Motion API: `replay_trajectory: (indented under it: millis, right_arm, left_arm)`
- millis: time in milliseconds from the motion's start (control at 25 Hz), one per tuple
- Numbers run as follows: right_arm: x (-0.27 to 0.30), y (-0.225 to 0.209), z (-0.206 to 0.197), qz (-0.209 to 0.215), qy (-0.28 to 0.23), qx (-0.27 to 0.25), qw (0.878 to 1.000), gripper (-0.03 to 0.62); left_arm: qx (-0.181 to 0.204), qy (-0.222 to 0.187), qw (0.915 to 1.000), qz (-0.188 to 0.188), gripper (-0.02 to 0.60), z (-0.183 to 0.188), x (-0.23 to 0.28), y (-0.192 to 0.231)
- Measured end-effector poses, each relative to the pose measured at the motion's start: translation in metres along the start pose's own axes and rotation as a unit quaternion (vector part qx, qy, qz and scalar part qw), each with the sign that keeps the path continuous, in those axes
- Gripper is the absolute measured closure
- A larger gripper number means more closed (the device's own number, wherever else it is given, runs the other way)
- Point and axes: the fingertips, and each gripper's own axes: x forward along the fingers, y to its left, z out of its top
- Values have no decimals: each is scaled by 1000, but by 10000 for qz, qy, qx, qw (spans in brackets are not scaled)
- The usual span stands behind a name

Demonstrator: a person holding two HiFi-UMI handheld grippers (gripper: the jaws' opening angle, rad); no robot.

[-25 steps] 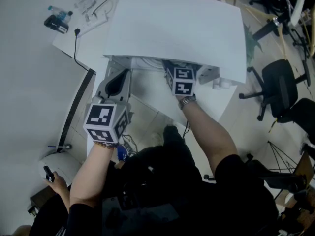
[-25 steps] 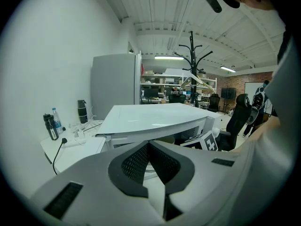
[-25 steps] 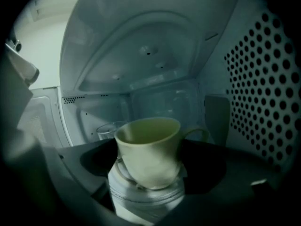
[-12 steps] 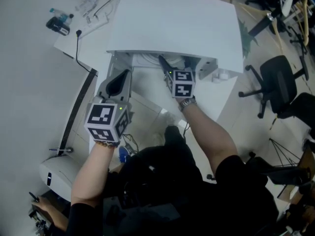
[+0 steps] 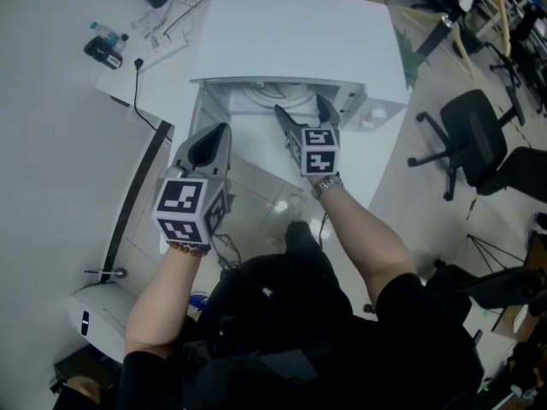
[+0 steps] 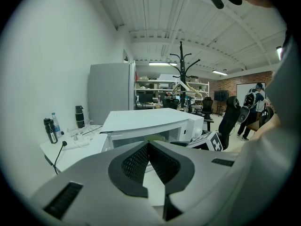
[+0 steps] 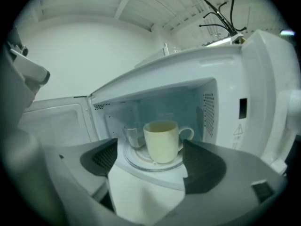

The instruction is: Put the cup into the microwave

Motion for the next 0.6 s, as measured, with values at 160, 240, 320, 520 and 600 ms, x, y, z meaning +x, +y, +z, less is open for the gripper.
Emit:
replay_trajectory:
  millis: [160, 240, 320, 520, 600]
  right_arm:
    - [-19, 5, 3, -40, -99, -24, 9999, 134]
    - [-29, 8, 4, -56, -127, -14, 9999, 134]
    - [-39, 12, 4, -77, -129, -19, 9999, 134]
    - [-65, 23, 6, -103, -178, -106, 9997, 143]
    - [-77, 30, 8, -79, -202, -143, 9997, 168]
  left_arm:
    - [0, -60, 9999, -84, 581, -3, -13, -8]
    - [21, -95, 9999, -122, 581, -5, -20, -11]
    - [50, -125, 9998, -143, 581, -6, -27, -13]
    - [65, -215, 9994, -245, 581, -7, -46, -21]
    - [60, -278, 9991, -304, 581, -7, -53, -25]
